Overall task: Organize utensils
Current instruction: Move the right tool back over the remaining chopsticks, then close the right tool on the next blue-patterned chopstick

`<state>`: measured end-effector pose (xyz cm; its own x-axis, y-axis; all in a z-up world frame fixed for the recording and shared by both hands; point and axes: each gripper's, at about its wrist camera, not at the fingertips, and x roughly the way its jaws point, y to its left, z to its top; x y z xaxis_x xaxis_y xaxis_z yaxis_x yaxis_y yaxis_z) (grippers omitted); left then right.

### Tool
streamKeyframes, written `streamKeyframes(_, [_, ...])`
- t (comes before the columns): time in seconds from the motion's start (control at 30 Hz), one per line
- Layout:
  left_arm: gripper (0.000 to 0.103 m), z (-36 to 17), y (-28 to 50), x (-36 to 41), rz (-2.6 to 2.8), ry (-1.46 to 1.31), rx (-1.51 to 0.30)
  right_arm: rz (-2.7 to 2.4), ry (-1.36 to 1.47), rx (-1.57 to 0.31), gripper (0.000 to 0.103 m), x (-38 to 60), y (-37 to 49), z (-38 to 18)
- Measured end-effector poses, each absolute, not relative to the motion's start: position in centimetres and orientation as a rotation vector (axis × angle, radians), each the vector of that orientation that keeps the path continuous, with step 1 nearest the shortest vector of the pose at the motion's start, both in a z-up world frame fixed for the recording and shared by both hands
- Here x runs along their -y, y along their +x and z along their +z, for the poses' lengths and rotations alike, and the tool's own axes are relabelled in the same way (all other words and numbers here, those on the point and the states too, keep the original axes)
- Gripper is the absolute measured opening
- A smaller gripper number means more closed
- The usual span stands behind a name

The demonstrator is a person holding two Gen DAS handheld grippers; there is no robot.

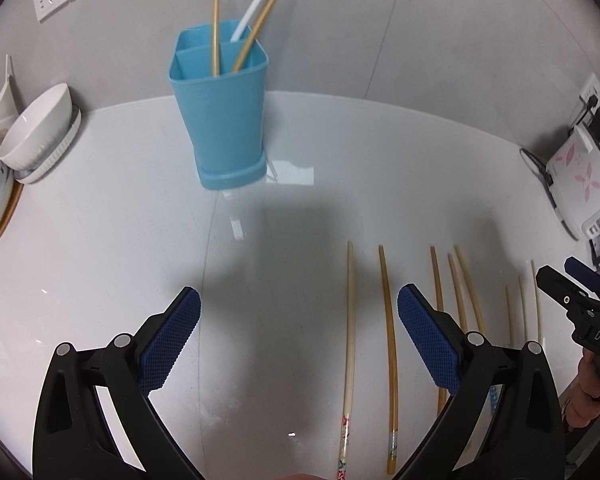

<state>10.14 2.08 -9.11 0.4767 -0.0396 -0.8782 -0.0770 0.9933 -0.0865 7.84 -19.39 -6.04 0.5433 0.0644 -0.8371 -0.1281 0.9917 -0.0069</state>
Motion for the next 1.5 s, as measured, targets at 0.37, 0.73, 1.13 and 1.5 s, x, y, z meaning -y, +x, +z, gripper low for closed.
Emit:
streamKeyframes(0.37, [0.097, -12.6, 9.1, 0.0, -0.011, -0.092, -1.173, 0.106, -0.126, -1.122, 0.084, 19.7, 5.5, -10.0])
streamKeyframes(0.73, [0.094, -16.1, 8.1, 1.5, -0.021, -0.039, -1.315, 0.099, -0.207, -1.265, 0.072, 18.8, 4.6, -13.3])
streamKeyframes(1.13, [0.087, -17.9, 8.0, 2.5, -0.015, -0.031, -1.396, 0.112, -0.239, -1.373, 0.051, 17.7, 4.3, -14.6])
streamKeyframes(1.5, [0.049, -18.1, 9.3, 3.8, 0.016, -0.001, -1.472, 0.113, -0.248, -1.422, 0.030, 15.8, 5.3, -15.0])
